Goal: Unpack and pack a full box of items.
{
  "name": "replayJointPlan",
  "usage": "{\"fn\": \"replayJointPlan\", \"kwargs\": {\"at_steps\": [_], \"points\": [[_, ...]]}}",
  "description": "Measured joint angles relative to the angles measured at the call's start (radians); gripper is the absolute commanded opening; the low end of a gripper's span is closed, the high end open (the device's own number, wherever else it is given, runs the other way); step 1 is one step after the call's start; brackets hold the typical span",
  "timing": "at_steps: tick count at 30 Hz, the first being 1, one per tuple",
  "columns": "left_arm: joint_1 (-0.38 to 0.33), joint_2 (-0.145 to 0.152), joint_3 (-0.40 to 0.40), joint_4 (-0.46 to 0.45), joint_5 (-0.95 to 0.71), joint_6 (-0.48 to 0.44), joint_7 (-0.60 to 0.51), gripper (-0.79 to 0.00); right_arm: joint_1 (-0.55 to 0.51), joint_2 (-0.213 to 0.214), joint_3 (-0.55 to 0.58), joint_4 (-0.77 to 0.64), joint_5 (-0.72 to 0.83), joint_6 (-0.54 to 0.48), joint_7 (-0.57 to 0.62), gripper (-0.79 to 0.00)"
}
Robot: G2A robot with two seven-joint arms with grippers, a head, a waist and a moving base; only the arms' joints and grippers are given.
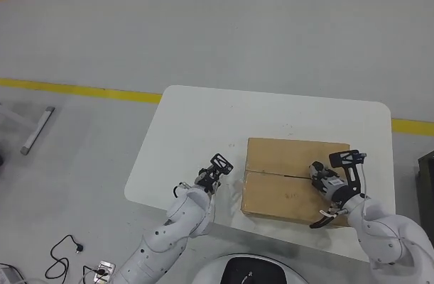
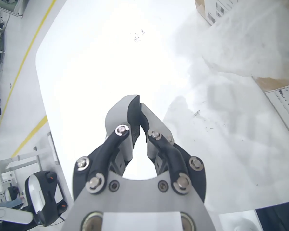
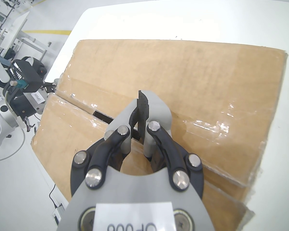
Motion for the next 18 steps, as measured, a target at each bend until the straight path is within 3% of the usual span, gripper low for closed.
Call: {"fn": "replayJointPlan", "kwargs": {"at_steps": [3,4,5,6,13,18], "points": [[0.01,0.0,0.002,-0.001,0.016,-0.023,-0.003,-0.785,-0.002,0.0,-0.001,0.003,-0.002,-0.002,0.0,-0.785],[0.012,0.0,0.004,0.003,0.018,-0.045,-0.008,-0.597,-0.003,-0.001,0.0,0.004,-0.003,-0.003,0.0,-0.785],[0.012,0.001,0.005,0.008,0.015,-0.066,-0.01,-0.145,-0.004,0.0,0.001,0.004,-0.004,-0.004,0.001,-0.785],[0.012,0.001,0.004,0.012,0.011,-0.088,-0.012,0.0,-0.005,0.0,0.001,0.005,-0.005,-0.004,0.002,-0.785],[0.014,0.011,-0.015,0.034,0.007,-0.245,0.04,0.0,-0.006,0.0,0.008,0.002,-0.009,-0.005,0.013,-0.785],[-0.027,0.006,-0.001,0.071,0.011,-0.246,0.078,0.0,0.003,-0.002,0.007,0.002,-0.008,-0.003,0.017,-0.785]]}}
